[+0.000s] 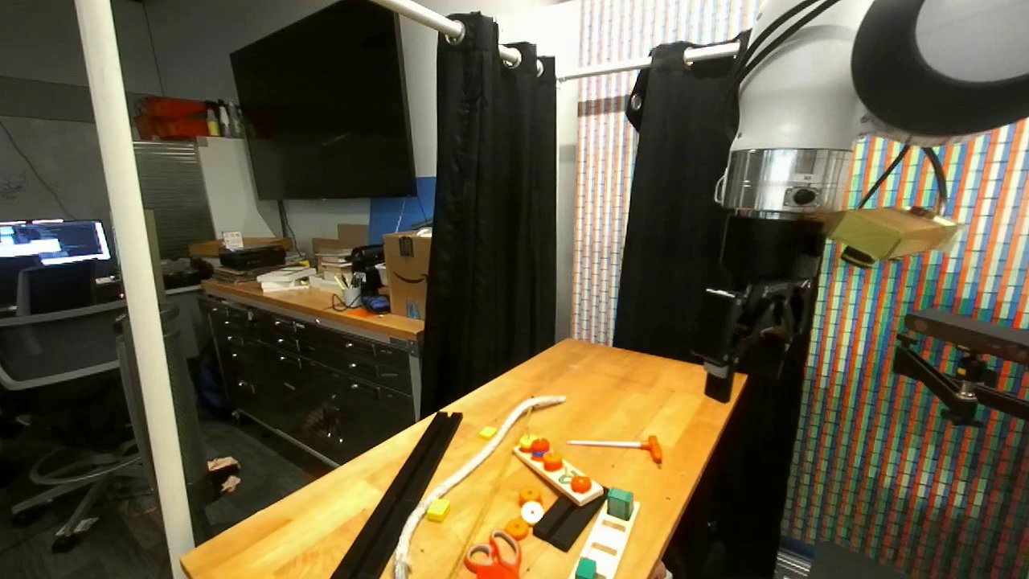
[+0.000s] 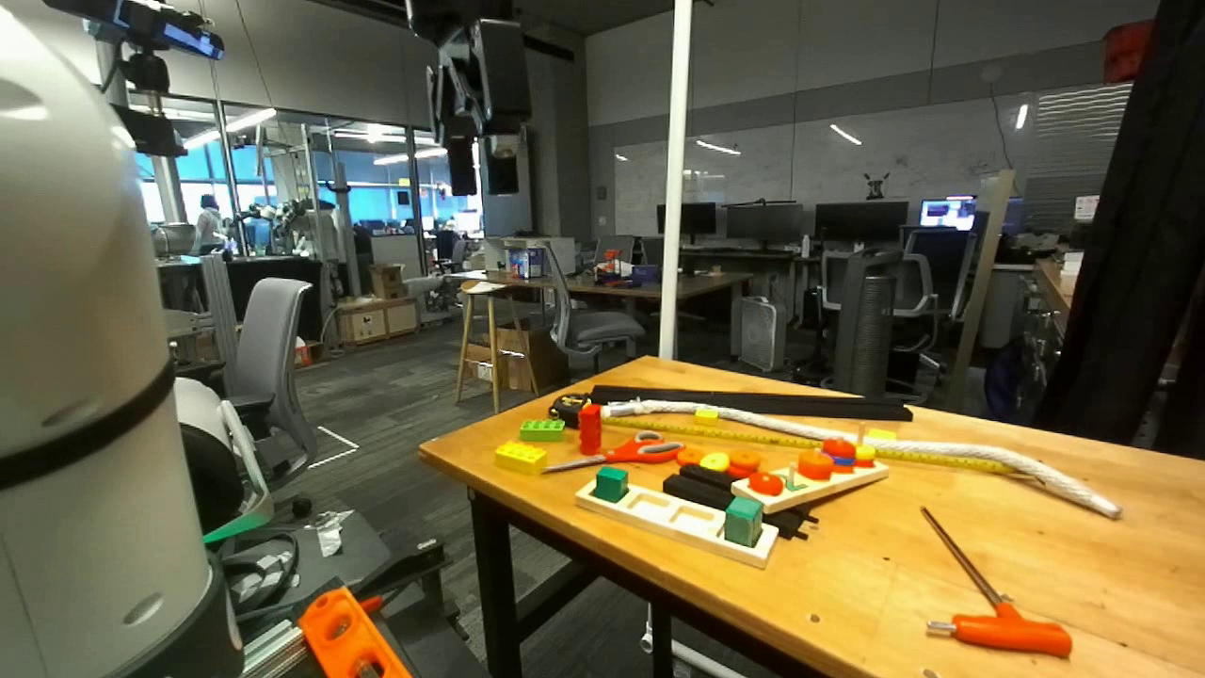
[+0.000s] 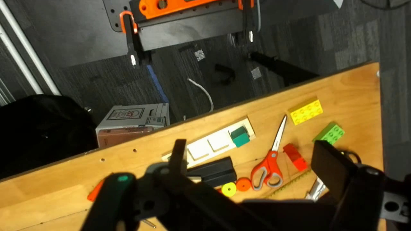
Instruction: Pick up the orange object from the wooden object and put it on the table
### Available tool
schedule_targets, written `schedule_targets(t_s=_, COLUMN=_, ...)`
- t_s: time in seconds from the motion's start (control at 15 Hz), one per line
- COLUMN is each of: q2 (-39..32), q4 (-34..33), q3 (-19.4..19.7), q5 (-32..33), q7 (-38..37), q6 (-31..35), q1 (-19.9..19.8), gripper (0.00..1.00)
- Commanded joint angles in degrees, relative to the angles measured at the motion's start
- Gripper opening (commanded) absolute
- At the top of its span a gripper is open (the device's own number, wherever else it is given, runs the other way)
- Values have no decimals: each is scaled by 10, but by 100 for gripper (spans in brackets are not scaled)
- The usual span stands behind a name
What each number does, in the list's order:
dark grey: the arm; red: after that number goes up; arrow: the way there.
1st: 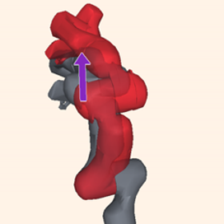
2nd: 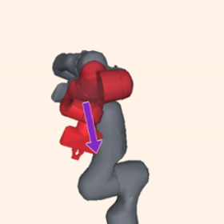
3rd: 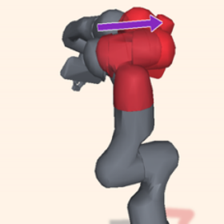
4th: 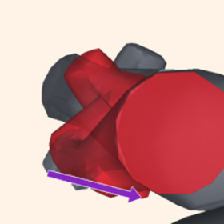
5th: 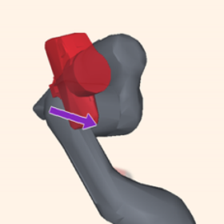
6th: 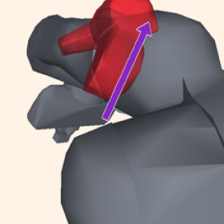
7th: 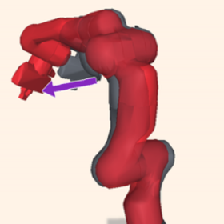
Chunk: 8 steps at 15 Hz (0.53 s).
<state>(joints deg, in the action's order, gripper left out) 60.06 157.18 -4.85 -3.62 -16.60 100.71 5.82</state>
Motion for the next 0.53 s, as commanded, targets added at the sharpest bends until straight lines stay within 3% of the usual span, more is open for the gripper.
schedule_targets(t_s=0.0, q2=16, q4=-1, q3=-6, q5=-1, q7=53, q6=-40, q1=-6, gripper=100)
schedule_targets(t_s=0.47, q2=7, q4=1, q3=-9, q5=-8, q7=57, q6=-37, q1=-13, gripper=100)
